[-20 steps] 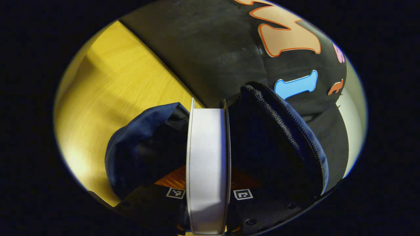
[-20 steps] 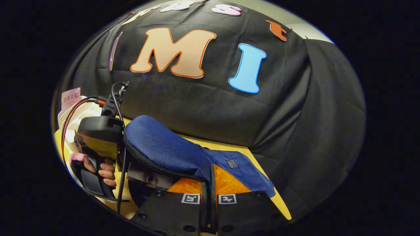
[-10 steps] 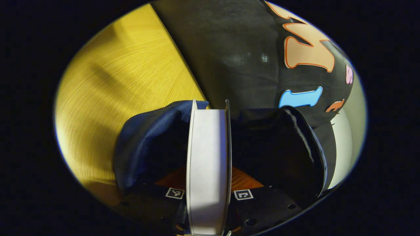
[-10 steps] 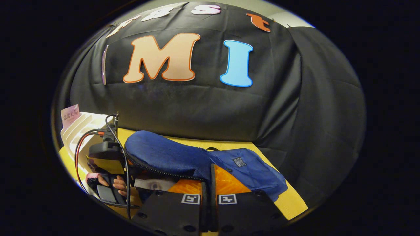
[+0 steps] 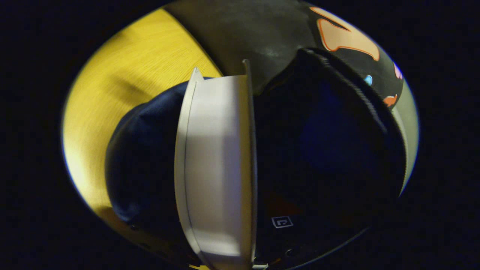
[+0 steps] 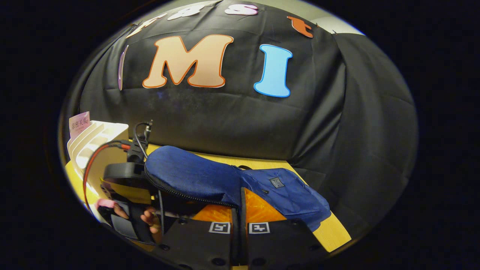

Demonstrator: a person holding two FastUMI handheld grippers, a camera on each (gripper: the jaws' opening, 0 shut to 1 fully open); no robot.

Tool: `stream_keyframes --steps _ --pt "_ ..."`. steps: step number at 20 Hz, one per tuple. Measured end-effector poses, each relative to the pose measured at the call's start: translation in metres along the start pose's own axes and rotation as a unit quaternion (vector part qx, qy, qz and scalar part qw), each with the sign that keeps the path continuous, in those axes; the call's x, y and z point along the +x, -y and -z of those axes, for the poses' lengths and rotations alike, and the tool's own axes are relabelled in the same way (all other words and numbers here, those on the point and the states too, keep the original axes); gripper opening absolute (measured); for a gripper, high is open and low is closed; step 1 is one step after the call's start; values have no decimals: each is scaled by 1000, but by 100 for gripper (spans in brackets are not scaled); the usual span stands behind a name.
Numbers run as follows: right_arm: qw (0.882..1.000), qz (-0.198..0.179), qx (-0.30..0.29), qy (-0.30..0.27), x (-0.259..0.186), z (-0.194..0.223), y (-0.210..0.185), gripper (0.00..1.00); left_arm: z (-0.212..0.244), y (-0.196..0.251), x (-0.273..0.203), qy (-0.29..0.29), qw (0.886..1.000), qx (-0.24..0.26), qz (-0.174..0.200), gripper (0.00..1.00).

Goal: Open the schoolbag, grab two books from the bookshelf and put them into the schoolbag.

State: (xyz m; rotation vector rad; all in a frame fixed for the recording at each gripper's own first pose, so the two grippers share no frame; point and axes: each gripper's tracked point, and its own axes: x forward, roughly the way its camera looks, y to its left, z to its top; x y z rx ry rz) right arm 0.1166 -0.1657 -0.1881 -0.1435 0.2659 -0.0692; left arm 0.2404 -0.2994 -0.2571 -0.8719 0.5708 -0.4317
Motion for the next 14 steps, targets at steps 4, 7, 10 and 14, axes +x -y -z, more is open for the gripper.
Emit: stream_keyframes --steps 4,7,10,14 --pt "1000 2 6 -6 1 2 1 4 -4 -4 -36 1 997 53 -47 74" --pt "1000 3 4 -12 0 5 3 4 6 -10 -72 -13 993 88 -84 96" --pt "1000 5 3 -17 -1 5 5 4 18 2 -106 -37 986 135 -96 96" --pt "1000 12 5 -21 -5 6 8 4 -1 43 -161 -29 968 227 -98 96"
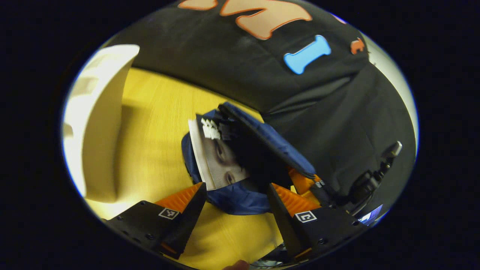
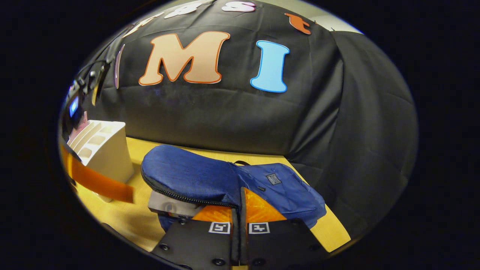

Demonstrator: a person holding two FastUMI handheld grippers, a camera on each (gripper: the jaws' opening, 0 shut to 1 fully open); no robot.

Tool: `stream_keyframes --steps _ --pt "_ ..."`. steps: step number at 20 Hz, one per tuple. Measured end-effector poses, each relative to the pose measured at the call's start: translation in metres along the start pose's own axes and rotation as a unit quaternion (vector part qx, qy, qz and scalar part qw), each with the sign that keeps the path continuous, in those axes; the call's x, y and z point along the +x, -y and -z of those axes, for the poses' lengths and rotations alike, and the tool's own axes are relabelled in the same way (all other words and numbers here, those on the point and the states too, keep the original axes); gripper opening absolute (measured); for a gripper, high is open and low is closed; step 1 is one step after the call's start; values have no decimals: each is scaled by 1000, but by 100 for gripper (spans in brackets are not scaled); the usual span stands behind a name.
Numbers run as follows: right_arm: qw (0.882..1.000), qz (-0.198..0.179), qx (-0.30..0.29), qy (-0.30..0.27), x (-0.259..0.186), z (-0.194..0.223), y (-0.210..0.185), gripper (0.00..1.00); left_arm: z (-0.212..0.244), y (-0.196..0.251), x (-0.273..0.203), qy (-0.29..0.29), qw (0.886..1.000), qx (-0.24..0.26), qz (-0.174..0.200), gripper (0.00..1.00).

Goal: Open the schoolbag, grab two books from the bookshelf and put them into the schoolbag.

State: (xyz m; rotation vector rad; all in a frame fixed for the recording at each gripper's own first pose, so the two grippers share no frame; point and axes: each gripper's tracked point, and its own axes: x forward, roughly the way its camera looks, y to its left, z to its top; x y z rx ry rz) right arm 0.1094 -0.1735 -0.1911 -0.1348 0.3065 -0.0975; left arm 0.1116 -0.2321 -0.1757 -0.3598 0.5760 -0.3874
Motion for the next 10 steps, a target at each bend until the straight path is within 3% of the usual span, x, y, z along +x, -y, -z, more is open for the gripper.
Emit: stream_keyframes --steps 4,9,10 --pt "1000 4 0 -5 -6 3 1 4 -53 2 -67 42 999 30 -9 95" --pt "1000 8 -1 -8 -7 4 -1 4 -80 -51 -149 68 994 19 -85 95" --pt "1000 7 0 -10 -7 5 -2 4 -81 -64 -166 67 993 10 -97 100"
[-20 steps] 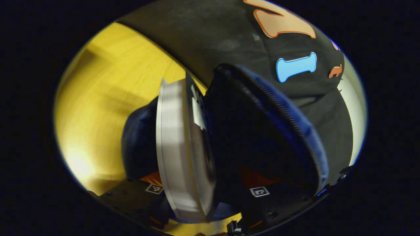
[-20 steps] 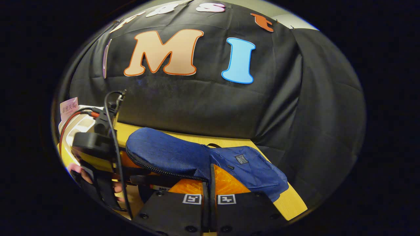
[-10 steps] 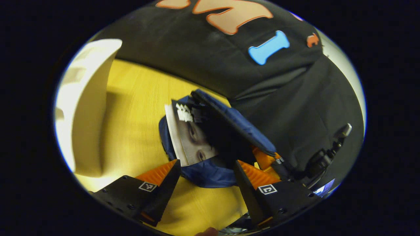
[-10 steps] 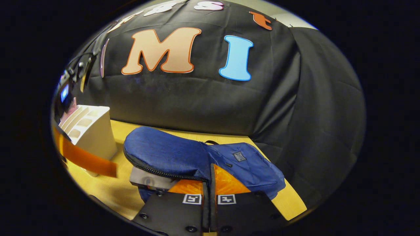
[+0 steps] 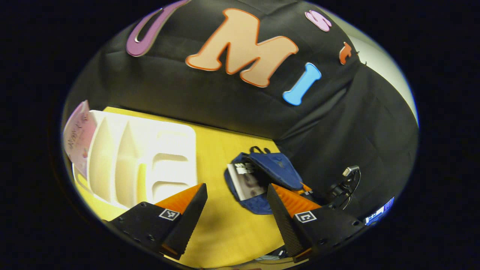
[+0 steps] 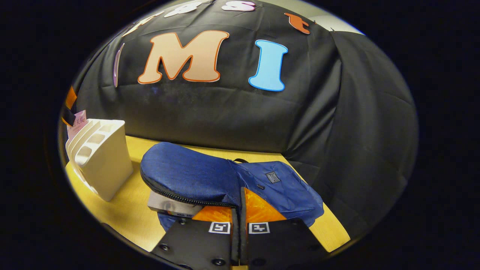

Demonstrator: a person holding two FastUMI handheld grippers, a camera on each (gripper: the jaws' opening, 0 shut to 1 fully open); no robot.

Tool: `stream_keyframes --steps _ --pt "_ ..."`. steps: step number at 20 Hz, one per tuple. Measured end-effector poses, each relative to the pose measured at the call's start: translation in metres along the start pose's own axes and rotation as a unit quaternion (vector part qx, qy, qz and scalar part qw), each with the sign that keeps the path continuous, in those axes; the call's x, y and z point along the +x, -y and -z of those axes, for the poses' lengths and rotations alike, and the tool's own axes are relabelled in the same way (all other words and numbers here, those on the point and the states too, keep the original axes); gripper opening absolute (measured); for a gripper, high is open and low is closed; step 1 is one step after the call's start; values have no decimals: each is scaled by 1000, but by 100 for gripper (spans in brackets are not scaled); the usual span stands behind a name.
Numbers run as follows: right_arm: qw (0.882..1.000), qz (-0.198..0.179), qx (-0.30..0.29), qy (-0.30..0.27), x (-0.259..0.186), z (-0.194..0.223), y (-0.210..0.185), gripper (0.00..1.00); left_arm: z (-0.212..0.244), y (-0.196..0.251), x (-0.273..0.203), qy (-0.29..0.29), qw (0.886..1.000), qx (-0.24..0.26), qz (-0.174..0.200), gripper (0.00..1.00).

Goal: Open the schoolbag, grab two books from the bookshelf and put them into the schoolbag.

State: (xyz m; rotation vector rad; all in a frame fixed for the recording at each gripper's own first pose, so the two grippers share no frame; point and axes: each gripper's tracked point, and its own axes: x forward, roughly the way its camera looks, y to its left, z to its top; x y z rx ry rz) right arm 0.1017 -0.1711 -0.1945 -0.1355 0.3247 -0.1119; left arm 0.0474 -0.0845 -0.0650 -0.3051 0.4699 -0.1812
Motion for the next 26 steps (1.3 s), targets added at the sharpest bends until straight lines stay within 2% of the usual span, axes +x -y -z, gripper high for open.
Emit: stream_keyframes --steps 1,5,8,12,15,21,22,23,26 --pt "1000 -1 -1 -2 0 1 -1 4 -1 -12 -14 -4 1000 -10 -6 95" --pt "1000 -2 -1 -5 -2 3 0 4 -18 -83 -69 -4 997 -38 -69 95" --pt "1000 1 10 -9 -4 3 1 4 -37 -144 -108 15 989 -51 -141 95" --pt "1000 7 21 -14 -6 7 2 4 -51 -217 -149 20 976 -64 -206 95" --pt "1000 12 16 -19 -8 12 1 4 -54 -253 -159 -4 972 -69 -225 95" --pt "999 25 16 -30 -11 12 1 4 -61 -305 -130 -71 967 -74 -232 94" --pt "999 29 16 -31 -11 12 1 4 -61 -313 -123 -81 967 -68 -234 98" --pt "999 33 15 -33 -12 13 0 4 -60 -321 -116 -93 965 -62 -236 92" --pt "998 41 6 -38 -13 15 -2 4 -61 -331 -100 -120 966 -56 -223 89"
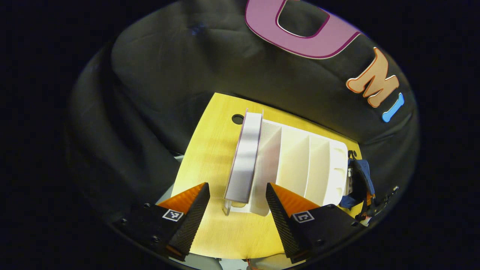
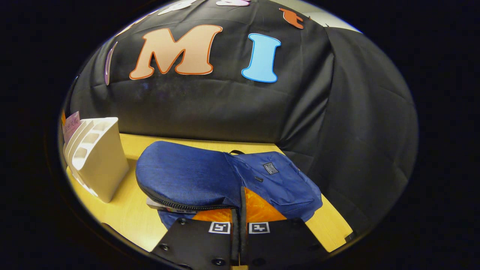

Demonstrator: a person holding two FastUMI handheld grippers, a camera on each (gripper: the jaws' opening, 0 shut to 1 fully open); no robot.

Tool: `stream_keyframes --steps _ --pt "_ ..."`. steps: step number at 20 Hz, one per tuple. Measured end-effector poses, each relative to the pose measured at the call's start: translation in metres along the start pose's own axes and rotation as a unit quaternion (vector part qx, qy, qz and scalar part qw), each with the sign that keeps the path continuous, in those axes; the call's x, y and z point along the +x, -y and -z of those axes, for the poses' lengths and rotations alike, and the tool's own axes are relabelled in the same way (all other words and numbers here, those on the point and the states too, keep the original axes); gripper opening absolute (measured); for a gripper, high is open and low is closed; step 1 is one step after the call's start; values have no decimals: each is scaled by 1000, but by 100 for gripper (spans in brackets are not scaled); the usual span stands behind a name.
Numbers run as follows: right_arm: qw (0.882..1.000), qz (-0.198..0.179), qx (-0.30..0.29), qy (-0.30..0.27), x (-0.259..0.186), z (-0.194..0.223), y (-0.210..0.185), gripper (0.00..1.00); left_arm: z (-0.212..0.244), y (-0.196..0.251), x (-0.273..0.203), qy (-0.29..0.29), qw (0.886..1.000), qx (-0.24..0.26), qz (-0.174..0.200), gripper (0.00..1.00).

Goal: Open the schoolbag, grab two books from the bookshelf and put them into the schoolbag.

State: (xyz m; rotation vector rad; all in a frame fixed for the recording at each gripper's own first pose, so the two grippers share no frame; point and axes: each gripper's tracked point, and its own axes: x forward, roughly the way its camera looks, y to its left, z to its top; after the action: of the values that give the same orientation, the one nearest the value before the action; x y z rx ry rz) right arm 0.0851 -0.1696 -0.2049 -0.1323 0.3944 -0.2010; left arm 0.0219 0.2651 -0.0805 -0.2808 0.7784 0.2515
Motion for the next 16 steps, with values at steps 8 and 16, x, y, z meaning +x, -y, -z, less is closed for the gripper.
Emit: stream_keyframes --steps 8,16 --pt "1000 13 -7 -9 -1 3 -5 4 -10 3 43 -64 997 48 -24 67" --pt "1000 14 -8 -13 1 2 -7 4 -8 24 61 -127 989 73 -29 47"
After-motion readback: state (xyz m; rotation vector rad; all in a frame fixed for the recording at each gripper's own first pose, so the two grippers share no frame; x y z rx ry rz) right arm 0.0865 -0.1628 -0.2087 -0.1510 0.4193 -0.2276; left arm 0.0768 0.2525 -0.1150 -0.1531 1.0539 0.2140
